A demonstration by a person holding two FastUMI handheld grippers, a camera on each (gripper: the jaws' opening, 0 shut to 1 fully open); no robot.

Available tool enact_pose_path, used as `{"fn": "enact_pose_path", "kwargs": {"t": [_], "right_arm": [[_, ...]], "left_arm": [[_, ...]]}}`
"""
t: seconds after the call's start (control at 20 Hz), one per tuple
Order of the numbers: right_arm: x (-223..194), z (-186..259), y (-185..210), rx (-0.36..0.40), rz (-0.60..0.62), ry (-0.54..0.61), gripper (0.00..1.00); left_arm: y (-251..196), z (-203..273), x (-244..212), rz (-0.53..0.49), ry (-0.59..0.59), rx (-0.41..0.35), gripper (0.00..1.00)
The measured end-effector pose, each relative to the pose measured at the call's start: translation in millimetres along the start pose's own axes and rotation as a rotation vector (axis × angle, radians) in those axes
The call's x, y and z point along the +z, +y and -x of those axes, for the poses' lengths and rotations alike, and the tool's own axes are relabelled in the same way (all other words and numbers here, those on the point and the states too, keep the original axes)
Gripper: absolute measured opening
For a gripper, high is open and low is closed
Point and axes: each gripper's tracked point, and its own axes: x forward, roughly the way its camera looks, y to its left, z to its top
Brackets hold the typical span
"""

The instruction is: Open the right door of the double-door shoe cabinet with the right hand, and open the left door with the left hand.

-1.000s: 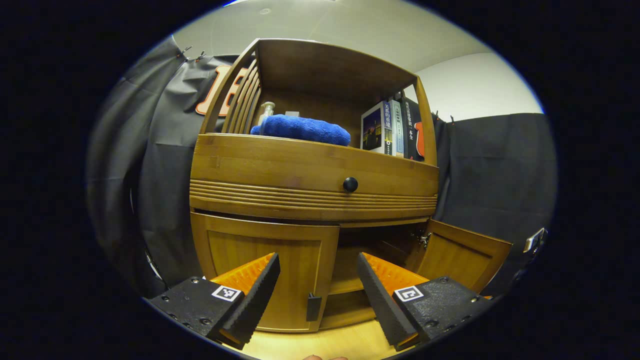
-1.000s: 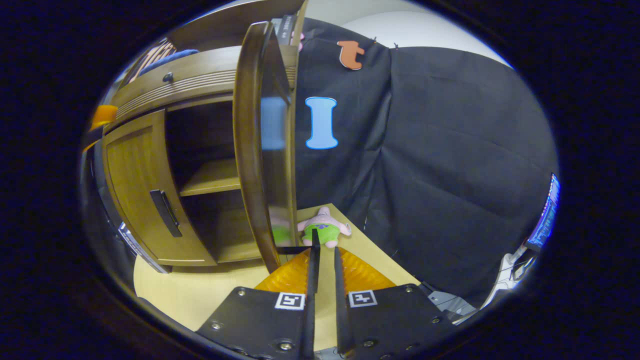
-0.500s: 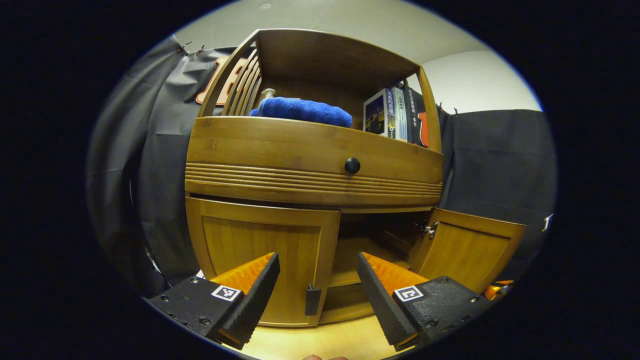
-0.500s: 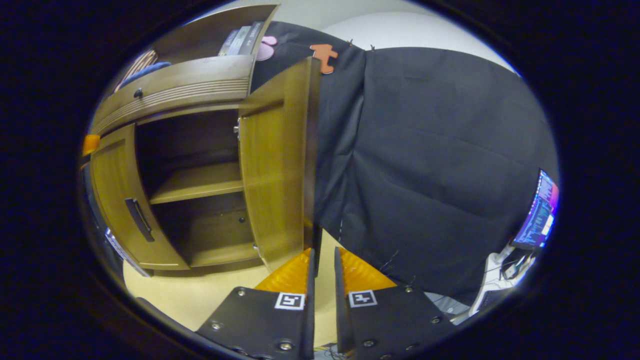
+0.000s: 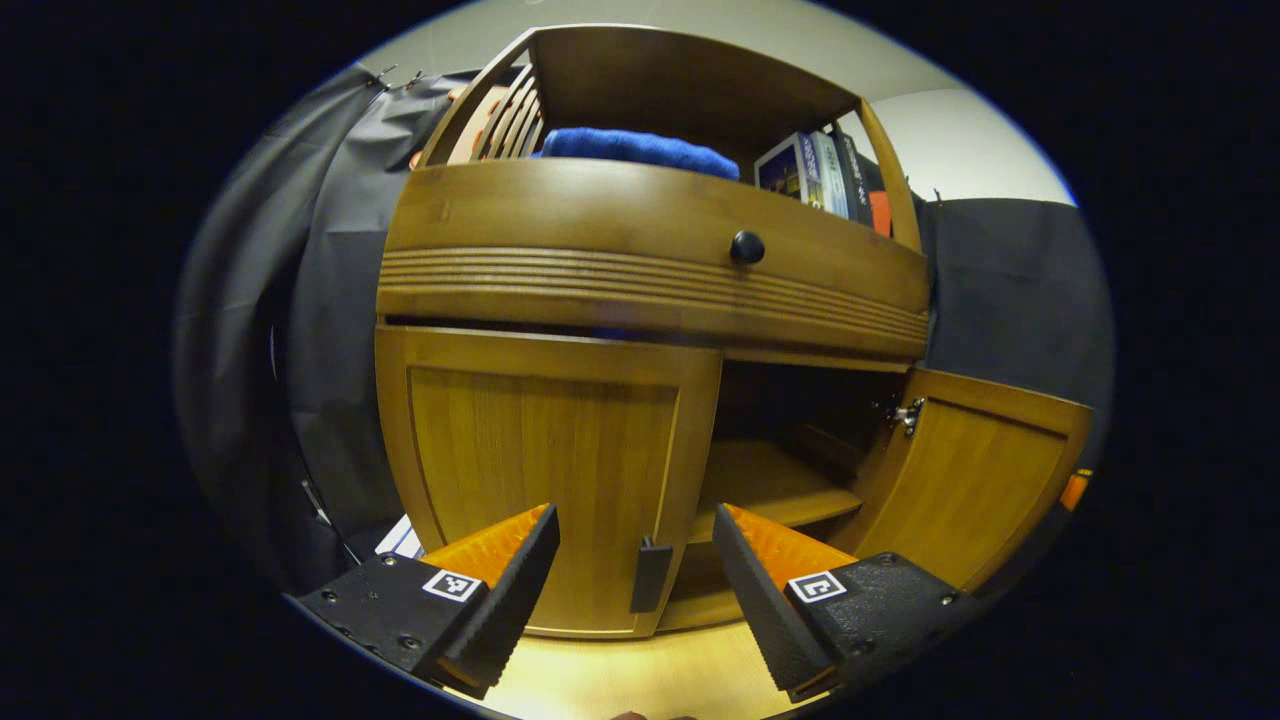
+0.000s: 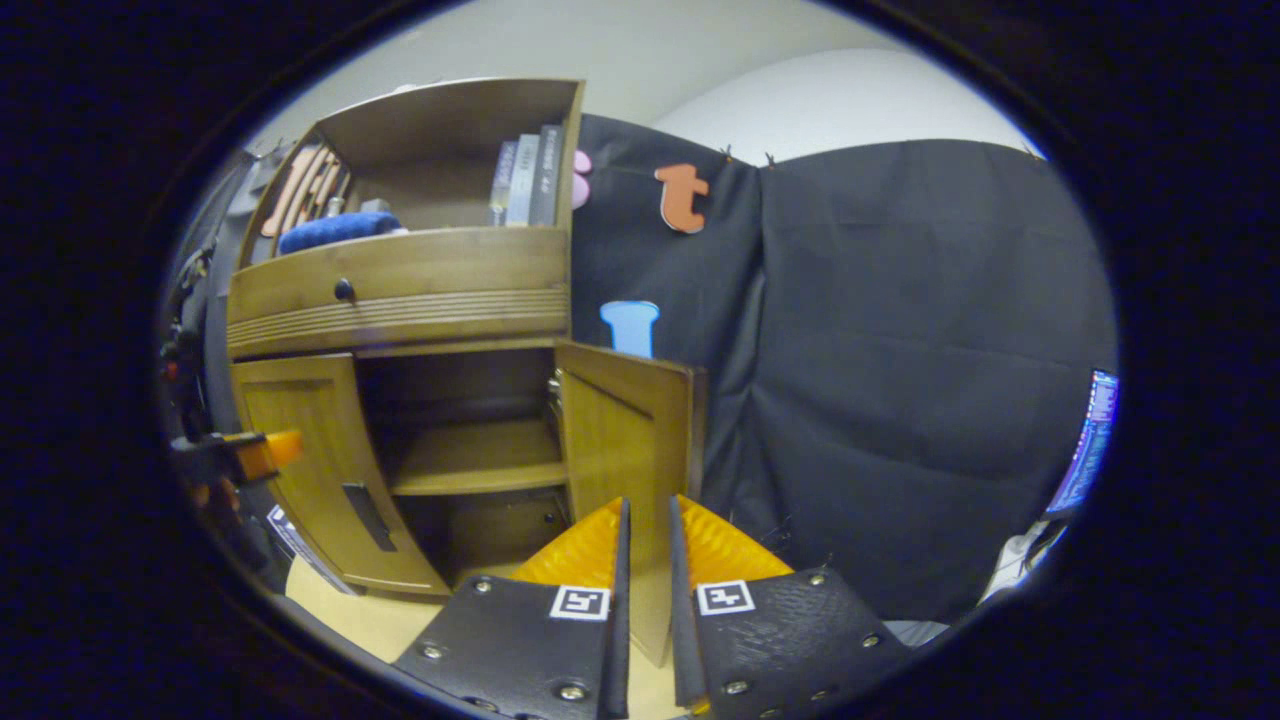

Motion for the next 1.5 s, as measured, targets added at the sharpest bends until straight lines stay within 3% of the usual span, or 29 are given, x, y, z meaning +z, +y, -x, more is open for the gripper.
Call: {"fn": "enact_pose_path", "kwargs": {"t": [0.25,0.4,0.85,0.95,1.1,1.2,1.3,1.5], "right_arm": [[19,3,33,0.097,0.010,-0.058,0.18],[20,-3,40,0.120,0.037,-0.060,0.17],[25,-30,49,0.204,0.102,-0.078,0.18],[25,-39,56,0.226,0.123,-0.083,0.18],[22,-54,68,0.261,0.138,-0.080,0.18],[19,-62,78,0.292,0.133,-0.069,0.17],[17,-69,86,0.318,0.129,-0.065,0.17],[12,-75,98,0.360,0.126,-0.051,0.17]], "left_arm": [[4,-27,-32,-0.030,0.056,0.028,0.94],[-5,-45,-44,-0.012,0.078,0.017,0.81],[-11,-103,-100,0.003,0.180,0.083,0.72],[-12,-109,-106,0.013,0.189,0.089,0.54],[-11,-113,-104,0.020,0.158,0.110,0.37],[-9,-111,-103,0.007,0.138,0.106,0.39],[-10,-110,-104,0.002,0.135,0.102,0.31],[-11,-101,-104,0.025,0.129,0.086,0.35]]}}
